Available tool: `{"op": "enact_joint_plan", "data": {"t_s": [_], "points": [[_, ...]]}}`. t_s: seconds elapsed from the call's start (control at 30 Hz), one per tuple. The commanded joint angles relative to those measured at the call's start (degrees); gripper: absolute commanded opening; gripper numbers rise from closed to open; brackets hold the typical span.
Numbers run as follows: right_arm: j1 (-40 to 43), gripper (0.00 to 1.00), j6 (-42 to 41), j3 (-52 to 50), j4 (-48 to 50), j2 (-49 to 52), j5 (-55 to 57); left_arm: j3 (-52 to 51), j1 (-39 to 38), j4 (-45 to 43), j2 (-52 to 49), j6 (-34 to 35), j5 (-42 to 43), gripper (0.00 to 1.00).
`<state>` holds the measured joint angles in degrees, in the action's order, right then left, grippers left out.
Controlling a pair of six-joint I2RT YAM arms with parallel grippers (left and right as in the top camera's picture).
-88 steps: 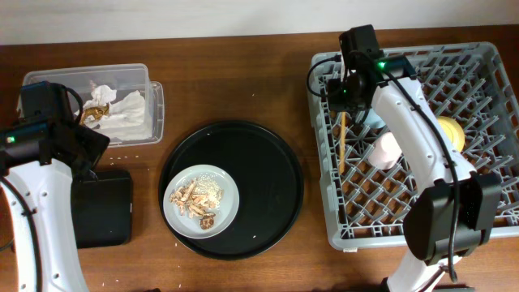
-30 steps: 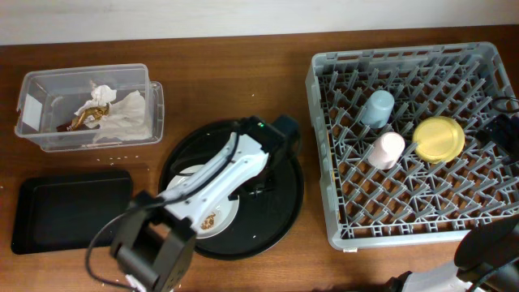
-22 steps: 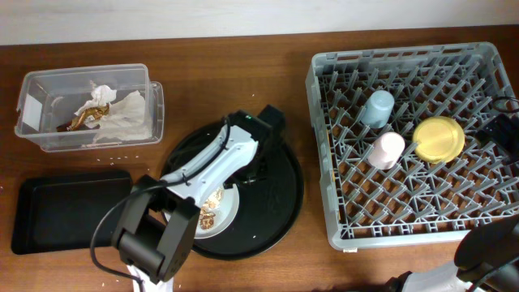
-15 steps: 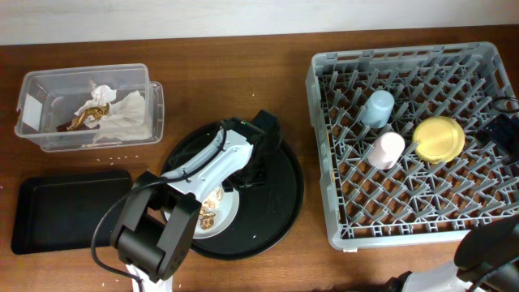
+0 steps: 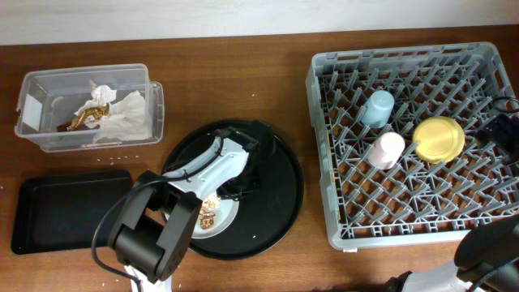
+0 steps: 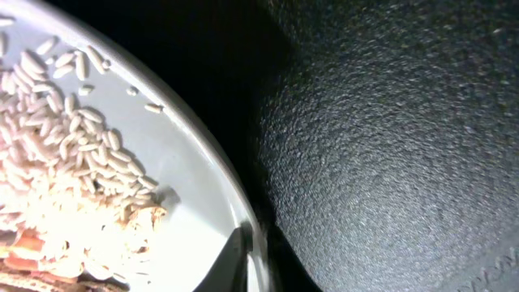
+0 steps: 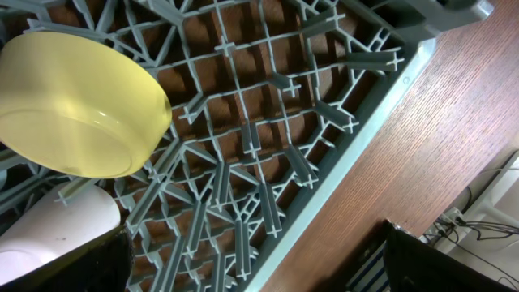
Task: Sort waste into correct bins and load items into the dishwasher rack
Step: 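Reach the left gripper to the white plate and grasp its rim, then tilt the plate over the black rectangular tray to dump the scraps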
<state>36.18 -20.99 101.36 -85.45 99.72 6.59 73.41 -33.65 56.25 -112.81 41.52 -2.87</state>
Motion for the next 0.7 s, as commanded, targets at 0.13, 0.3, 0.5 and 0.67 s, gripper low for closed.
{"op": "enact_joint_plan", "data": {"t_s": [0.13, 0.3, 0.5, 0.67], "points": [[0.2, 0.99, -0.5, -0.2, 0.0, 0.7, 0.3, 7.7, 0.1, 10.3, 0.0, -0.2, 0.1, 0.01], [0.2, 0.99, -0.5, -0.2, 0.0, 0.7, 0.3, 15.2, 0.1, 18.2, 1.7, -0.5, -1.7, 0.01], [0.2, 0.99, -0.5, -0.2, 0.0, 0.7, 0.3, 23.0, 5.9, 27.6, 7.4, -1.7, -5.0, 0.01], [0.2, 0.99, -0.5, -0.2, 0.0, 0.7, 0.3, 23.0, 20.1, 27.5, 9.9, -5.6, -4.9, 0.01]]}}
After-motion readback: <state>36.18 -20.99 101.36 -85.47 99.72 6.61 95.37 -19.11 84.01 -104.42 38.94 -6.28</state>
